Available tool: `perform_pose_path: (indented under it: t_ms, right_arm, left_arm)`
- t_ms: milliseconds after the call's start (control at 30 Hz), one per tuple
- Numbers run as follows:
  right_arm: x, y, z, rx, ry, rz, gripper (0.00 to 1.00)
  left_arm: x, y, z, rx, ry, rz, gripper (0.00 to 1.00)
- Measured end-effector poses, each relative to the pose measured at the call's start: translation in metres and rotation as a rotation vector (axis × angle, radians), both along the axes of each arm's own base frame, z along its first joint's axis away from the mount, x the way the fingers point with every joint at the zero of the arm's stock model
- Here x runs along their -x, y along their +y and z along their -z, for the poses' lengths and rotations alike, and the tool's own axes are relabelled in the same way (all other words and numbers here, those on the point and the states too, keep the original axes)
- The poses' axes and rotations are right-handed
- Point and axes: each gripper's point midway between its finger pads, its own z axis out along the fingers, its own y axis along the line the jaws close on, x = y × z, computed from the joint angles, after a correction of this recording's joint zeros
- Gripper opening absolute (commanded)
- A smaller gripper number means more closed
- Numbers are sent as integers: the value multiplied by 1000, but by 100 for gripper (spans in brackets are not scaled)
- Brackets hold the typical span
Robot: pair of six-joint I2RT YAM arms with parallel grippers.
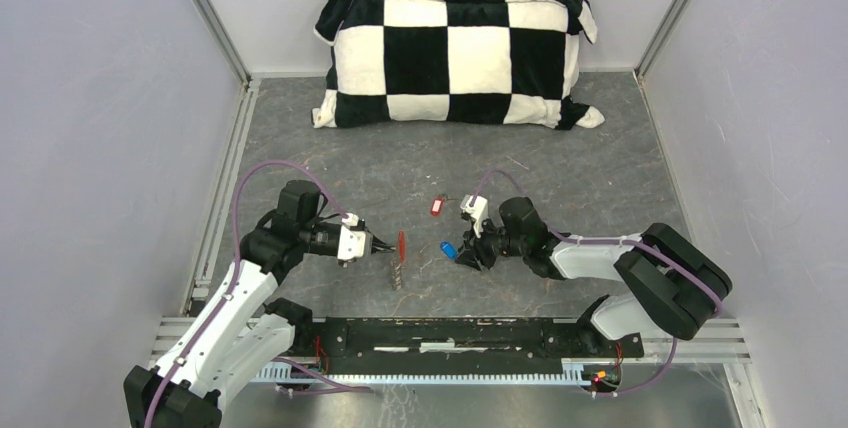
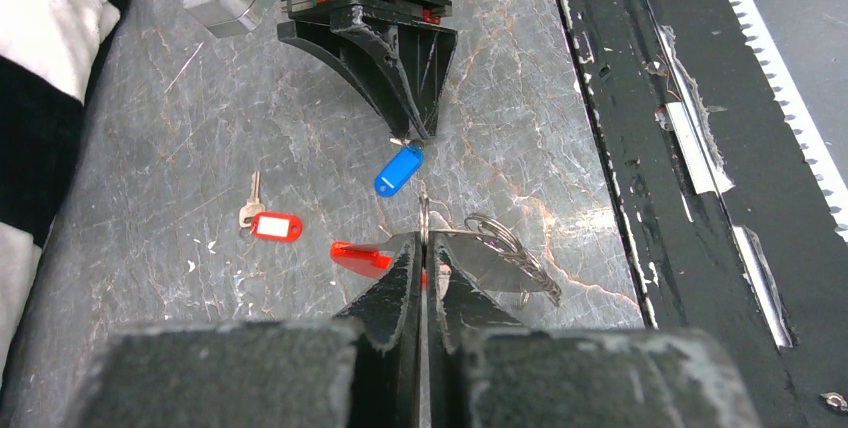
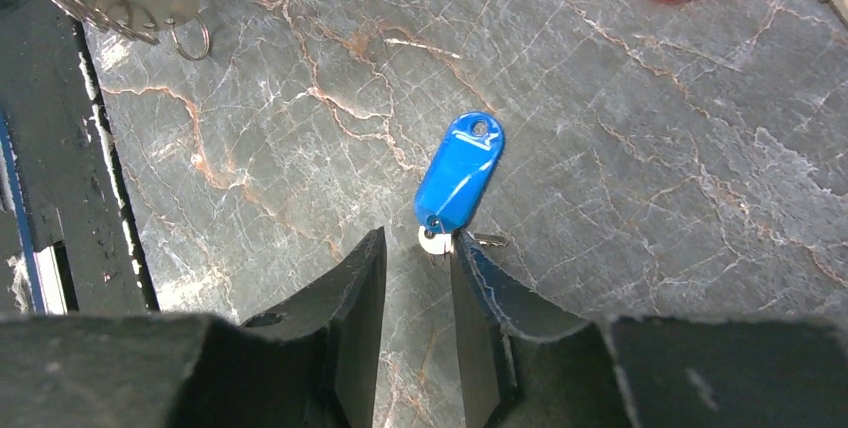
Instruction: Put the keys on the keyring
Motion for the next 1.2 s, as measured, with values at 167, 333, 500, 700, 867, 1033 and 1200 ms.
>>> perform_pose_path:
  t_ms: [167,333,500,700,867,1033,1200]
  right_arm:
    - [3,1,2,-5,12,-15,26]
    - [4,1,6,-1,24,-18,23]
    - [5,1,9,-2,27,-21,18]
    - [7,0,12,-6,23,-20,1]
    - [9,-3,7,-19,6,-20,0]
    - [9,0,-11,-67,-41,-30,0]
    - [15,6,-24,-89,-75,-65,0]
  left_arm:
    - [0,0,0,0,0,0,2]
    - [0,0,0,0,-2,0,2]
    - [0,0,-2,3,-8,0,2]
    - [-1,0,-5,5,-14,0,2]
    - [-1,0,-5,6,-17,0,2]
    - [-1,0,-5,6,-17,0,2]
    - [-1,0,-6,5,-13,0,2]
